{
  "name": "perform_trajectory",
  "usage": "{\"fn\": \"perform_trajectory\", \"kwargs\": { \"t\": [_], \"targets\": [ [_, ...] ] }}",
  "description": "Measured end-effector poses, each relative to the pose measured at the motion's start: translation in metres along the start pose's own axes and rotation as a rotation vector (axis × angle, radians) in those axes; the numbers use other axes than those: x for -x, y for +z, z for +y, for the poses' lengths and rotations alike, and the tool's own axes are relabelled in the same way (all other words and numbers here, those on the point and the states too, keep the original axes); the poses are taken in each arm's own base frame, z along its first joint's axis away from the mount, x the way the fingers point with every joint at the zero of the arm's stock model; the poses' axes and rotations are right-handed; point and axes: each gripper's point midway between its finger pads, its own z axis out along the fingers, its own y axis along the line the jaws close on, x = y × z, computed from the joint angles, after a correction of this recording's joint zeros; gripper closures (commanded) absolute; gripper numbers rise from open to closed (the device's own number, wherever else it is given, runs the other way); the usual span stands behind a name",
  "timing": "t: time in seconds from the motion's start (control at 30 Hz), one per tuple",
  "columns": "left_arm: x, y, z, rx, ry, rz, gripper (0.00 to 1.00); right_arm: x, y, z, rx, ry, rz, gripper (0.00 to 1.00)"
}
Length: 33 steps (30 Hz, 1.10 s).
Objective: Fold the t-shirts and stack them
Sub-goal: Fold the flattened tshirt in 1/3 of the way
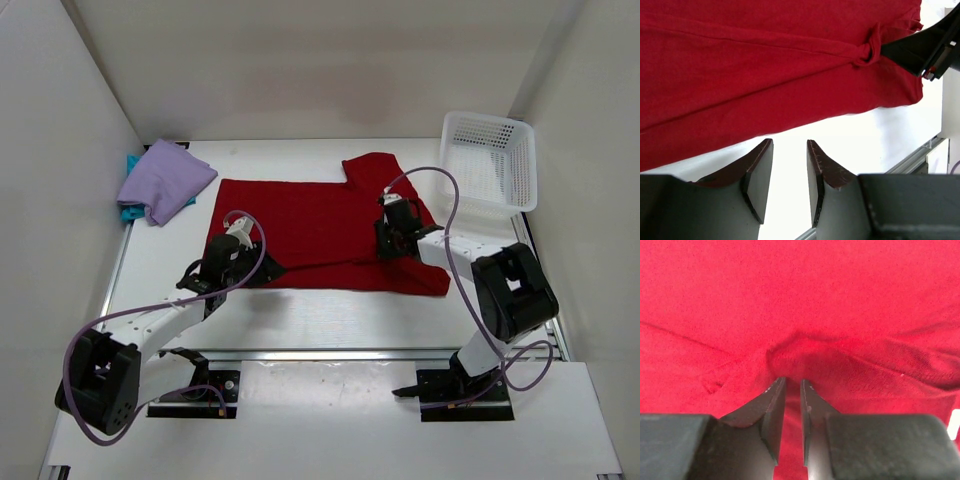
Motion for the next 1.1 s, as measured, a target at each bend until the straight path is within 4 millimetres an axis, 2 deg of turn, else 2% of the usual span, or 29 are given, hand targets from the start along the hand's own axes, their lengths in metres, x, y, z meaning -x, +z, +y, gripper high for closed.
{"fn": "perform_trajectory", "kwargs": {
  "t": [0.1, 0.27, 0.5, 0.6, 0.67, 0.8, 1.1],
  "targets": [
    [-0.003, 0.000, 0.001, -0.005, -0.006, 0.004, 0.56, -0.005, -0.004, -0.001, 0.014, 0.029, 0.009, 0.73],
    [-0.003, 0.001, 0.000, -0.011, -0.011, 0.003, 0.56, 0.005, -0.006, -0.008, 0.035, 0.085, -0.004, 0.70],
    [-0.003, 0.000, 0.000, -0.012, -0.016, 0.005, 0.56, 0.074, -0.018, -0.007, 0.070, 0.130, -0.141, 0.69],
    [-0.003, 0.001, 0.000, -0.014, -0.021, 0.004, 0.56, 0.093, -0.014, 0.001, 0.080, 0.112, -0.165, 0.68],
    [-0.004, 0.001, 0.000, -0.015, -0.021, 0.004, 0.56, 0.089, -0.006, 0.004, 0.082, 0.101, -0.146, 0.68],
    [-0.006, 0.002, 0.002, -0.014, -0.023, 0.007, 0.56, 0.060, 0.013, 0.006, 0.060, 0.086, -0.048, 0.68],
    [-0.007, 0.003, 0.003, -0.011, -0.031, 0.014, 0.56, 0.029, 0.025, 0.002, -0.009, 0.060, 0.054, 0.67]
  ]
}}
